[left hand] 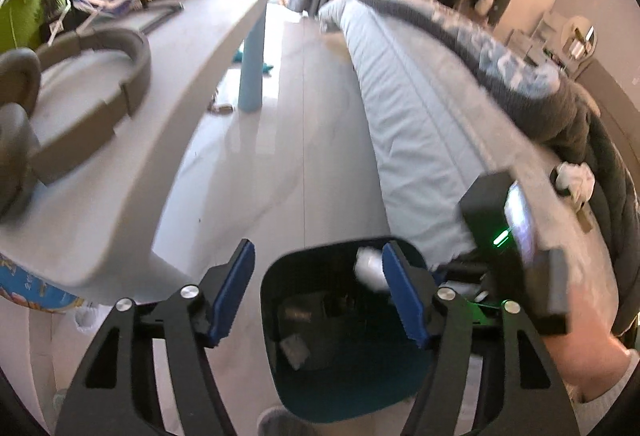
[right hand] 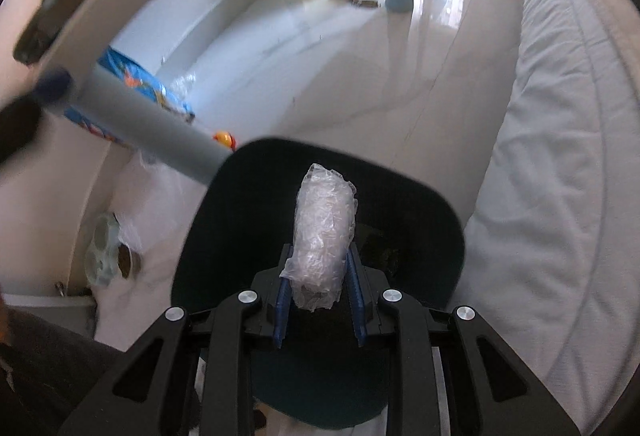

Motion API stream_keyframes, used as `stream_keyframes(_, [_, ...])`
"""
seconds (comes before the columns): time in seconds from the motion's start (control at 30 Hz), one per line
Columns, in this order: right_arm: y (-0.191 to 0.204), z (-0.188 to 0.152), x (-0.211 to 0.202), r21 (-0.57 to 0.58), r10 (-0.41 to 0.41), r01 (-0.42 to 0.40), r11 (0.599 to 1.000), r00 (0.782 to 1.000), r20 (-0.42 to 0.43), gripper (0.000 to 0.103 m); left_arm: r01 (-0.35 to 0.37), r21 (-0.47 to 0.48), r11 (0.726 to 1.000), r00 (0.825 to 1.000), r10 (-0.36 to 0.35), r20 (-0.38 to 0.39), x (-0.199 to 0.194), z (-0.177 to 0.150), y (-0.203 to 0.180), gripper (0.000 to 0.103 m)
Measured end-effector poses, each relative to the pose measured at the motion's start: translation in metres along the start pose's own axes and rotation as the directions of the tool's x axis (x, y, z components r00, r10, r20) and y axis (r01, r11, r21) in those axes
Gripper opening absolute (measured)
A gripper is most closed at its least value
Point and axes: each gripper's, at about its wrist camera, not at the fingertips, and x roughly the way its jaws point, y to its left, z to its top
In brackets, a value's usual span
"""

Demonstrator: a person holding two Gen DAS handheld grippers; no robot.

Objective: Collect trash
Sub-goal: 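Open the left tool over the bin while the right tool releases the bubble wrap, then move both tools back over the bed toward the towels and tape roll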

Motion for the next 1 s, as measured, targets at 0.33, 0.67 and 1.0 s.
stream_keyframes(0.33, [0.017,-0.018,0.033,-0.053,-0.025,0.019,0.998,0.993,-0.114,0.046,0.014,0.007,1.0,0.983,-0.015,0.184,-0.034,0.011,-0.009,0.06])
stream_keyframes(0.67, [0.022,-0.021,0.005,-0.058,0.01,-0.013,0.998,0.999,-0.053,0.057,0.034,0.012,0.999,0.961,-0.036,0.273,-0.052,0.02,-0.027,0.06])
stream_keyframes(1.0, [0.01,-0.022,-0.053,-0.062,0.055,-0.049,0.997,0.993,0.107,0.057,0.031,0.026,0.999,0.944,-0.037,0.327,-0.063,0.029,-0.059,0.062])
